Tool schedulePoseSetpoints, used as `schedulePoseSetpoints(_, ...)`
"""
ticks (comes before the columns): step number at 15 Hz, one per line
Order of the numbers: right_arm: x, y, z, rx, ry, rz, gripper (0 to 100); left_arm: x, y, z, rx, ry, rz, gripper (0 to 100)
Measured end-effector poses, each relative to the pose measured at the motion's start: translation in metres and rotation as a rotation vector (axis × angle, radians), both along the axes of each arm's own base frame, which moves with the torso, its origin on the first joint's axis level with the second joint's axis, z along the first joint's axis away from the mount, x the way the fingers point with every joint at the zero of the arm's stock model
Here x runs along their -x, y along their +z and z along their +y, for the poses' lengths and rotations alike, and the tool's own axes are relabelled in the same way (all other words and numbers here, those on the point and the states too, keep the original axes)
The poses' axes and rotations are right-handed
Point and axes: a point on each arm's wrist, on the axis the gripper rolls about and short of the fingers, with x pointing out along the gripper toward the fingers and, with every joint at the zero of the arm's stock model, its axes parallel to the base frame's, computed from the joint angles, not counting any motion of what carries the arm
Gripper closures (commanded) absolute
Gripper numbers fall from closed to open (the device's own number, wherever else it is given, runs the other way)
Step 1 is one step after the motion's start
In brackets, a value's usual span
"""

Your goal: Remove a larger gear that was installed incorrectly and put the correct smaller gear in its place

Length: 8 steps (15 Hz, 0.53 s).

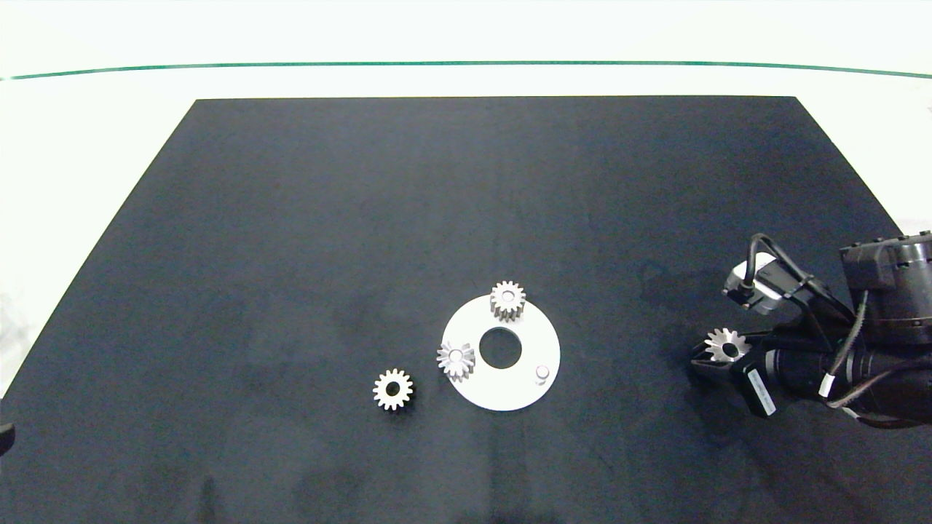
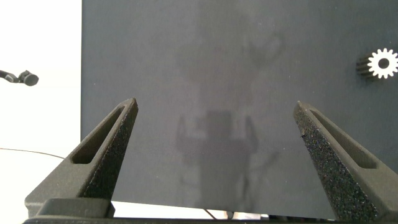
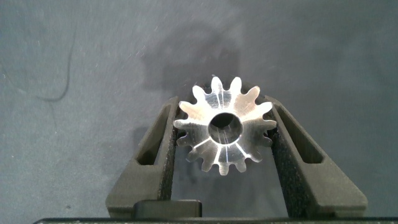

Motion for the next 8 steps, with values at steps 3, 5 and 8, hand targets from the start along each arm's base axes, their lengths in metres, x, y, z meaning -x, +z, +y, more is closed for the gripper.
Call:
schedulePoseSetpoints(3,-0.0021,-0.0034,0.0,-0.003,-0.006,0.005,0,0.0001,0.0,0.0,0.0,0.001,0.0,0)
schedulePoseSetpoints(5,-0.0023,-0.0037,0.0,-0.003,-0.009,0.007,0,0.0001,0.0,0.0,0.0,0.001,0.0,0)
schedulePoseSetpoints(8,-0.0017,-0.0043,-0.0002,-0.004,-0.007,0.01,0,0.0001,0.0,0.0,0.0,0.002,0.0,0)
